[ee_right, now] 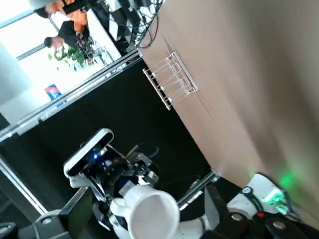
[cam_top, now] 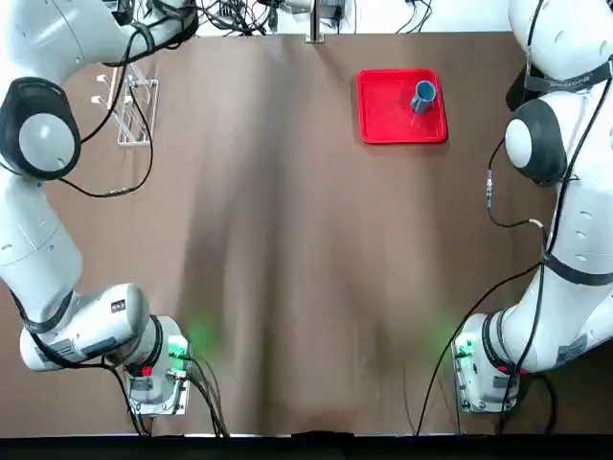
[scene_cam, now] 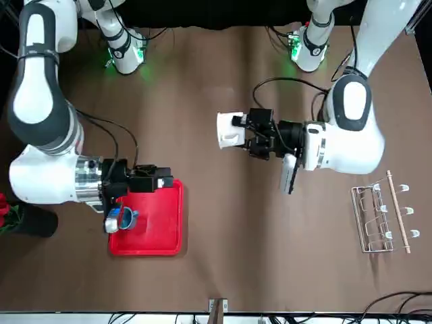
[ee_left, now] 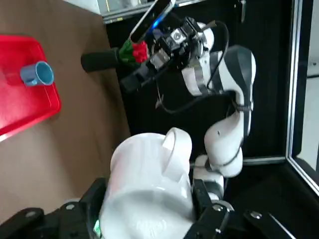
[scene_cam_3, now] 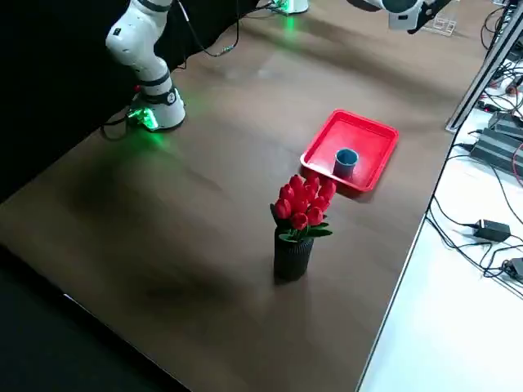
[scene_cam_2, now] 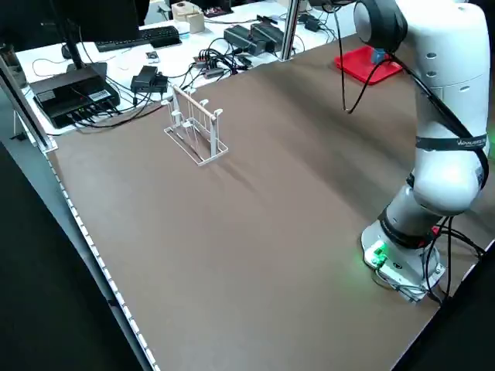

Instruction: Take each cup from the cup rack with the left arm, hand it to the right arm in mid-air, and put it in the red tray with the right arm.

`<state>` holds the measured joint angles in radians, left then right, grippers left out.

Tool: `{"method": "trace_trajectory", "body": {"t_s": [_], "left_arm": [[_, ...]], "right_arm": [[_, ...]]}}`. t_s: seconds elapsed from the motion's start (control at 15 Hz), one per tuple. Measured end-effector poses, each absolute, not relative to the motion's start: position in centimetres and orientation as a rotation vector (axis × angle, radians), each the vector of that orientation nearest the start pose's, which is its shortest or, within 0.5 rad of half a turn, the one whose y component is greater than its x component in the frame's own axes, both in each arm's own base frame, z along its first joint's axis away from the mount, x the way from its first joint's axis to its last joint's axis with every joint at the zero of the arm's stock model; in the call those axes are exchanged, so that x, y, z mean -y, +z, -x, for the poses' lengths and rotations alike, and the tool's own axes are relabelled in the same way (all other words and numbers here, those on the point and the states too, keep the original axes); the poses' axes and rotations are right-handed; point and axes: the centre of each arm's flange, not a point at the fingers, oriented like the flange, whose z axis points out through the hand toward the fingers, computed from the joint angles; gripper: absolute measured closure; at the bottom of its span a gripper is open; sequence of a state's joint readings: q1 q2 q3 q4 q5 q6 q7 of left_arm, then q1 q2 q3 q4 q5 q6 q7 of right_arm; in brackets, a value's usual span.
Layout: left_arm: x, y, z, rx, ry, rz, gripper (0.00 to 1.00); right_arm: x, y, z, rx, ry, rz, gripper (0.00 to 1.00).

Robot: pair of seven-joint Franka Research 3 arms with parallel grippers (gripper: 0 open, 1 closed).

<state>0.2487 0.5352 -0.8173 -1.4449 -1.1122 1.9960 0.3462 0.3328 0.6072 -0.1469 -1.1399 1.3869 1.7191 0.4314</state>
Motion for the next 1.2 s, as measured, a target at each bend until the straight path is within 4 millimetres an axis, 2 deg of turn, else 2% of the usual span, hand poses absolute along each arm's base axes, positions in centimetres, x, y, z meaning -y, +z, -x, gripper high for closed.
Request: {"method": "trace_trajectory", "body": {"t_s": [0.2, 0.27, 0.47, 0.6, 0.73, 0.8, 1.2], "left_arm": [[33.8, 51.5, -62.7, 0.240, 0.013, -1.719, 0.26], [34.4, 51.1, -62.7, 0.222, 0.029, -1.727, 0.26], [35.7, 50.5, -62.8, 0.176, 0.080, -1.748, 0.26], [36.0, 50.5, -62.8, 0.163, 0.100, -1.754, 0.26], [36.0, 50.6, -62.9, 0.153, 0.114, -1.759, 0.26], [36.2, 50.5, -63.0, 0.143, 0.127, -1.763, 0.26], [36.4, 50.3, -63.0, 0.121, 0.137, -1.764, 0.26]], "right_arm": [[-28.3, 52.3, -69.4, -0.503, 0.482, 1.824, 0.03], [-28.9, 52.4, -69.2, -0.502, 0.482, 1.824, 0.10], [-29.5, 53.2, -69.0, -0.483, 0.471, 1.825, 0.14], [-29.4, 53.6, -69.0, -0.472, 0.459, 1.824, 0.20], [-29.4, 53.8, -69.0, -0.458, 0.450, 1.826, 0.29], [-29.5, 53.7, -68.9, -0.435, 0.451, 1.830, 0.41], [-30.3, 53.8, -68.3, -0.346, 0.433, 1.834, 0.43]]}}
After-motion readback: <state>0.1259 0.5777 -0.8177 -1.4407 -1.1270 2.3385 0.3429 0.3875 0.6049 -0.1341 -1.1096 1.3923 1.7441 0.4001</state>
